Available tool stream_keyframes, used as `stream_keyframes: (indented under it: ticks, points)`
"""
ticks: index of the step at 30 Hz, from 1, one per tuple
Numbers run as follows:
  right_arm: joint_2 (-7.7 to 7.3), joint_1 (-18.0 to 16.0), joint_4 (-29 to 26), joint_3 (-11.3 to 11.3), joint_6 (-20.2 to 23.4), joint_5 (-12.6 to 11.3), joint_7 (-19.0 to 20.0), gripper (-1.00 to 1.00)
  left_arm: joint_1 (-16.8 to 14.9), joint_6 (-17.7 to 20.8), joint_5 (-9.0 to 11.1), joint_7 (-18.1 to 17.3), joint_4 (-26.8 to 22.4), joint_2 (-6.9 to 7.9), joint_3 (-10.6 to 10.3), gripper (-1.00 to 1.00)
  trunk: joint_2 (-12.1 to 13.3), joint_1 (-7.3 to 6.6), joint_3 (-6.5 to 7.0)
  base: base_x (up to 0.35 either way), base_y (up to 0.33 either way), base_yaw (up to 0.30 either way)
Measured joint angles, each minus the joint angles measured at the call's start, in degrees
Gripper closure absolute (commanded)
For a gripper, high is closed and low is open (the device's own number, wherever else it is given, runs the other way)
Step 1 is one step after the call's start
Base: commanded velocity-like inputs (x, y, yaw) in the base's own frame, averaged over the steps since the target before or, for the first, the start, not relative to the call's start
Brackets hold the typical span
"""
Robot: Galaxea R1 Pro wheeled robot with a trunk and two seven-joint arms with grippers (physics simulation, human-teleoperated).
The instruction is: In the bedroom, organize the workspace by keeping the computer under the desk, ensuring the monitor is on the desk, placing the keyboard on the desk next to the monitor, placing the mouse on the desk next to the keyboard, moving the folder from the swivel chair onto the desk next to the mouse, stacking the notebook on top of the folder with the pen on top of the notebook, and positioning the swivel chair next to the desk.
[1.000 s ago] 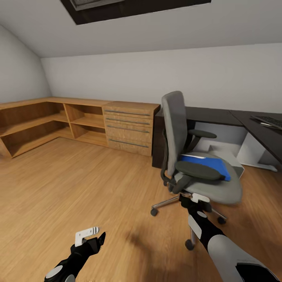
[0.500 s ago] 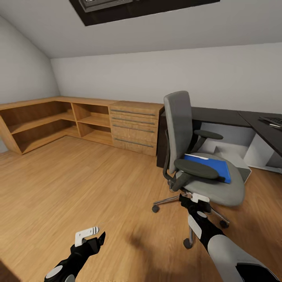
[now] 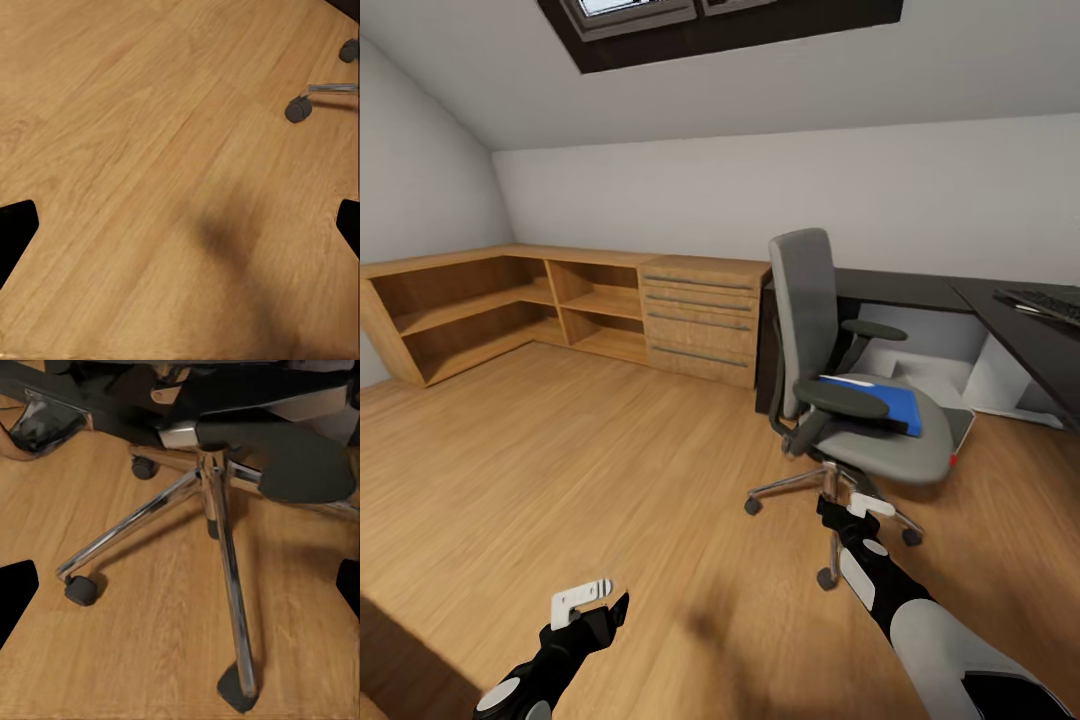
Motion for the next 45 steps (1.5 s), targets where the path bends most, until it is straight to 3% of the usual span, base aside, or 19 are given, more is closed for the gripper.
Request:
stream_keyframes:
  ticks: [11, 45]
  points:
    - [0.0, 0.01, -0.01, -0.08, 0.01, 0.1, 0.02, -1.0, -0.01, 0.0, 0.0, 0.0, 0.01, 0.03, -0.01, -1.0, 0.0, -0.02, 0.0, -0.158, 0.001, -0.216]
    - [0.0, 0.0, 0.01, 0.02, 0.0, 0.0, -0.03, -1.0, 0.0, 0.0, -0.02, 0.01, 0.0, 0.04, 0.0, -1.0, 0.0, -0.03, 0.0, -0.003, 0.0, -0.219]
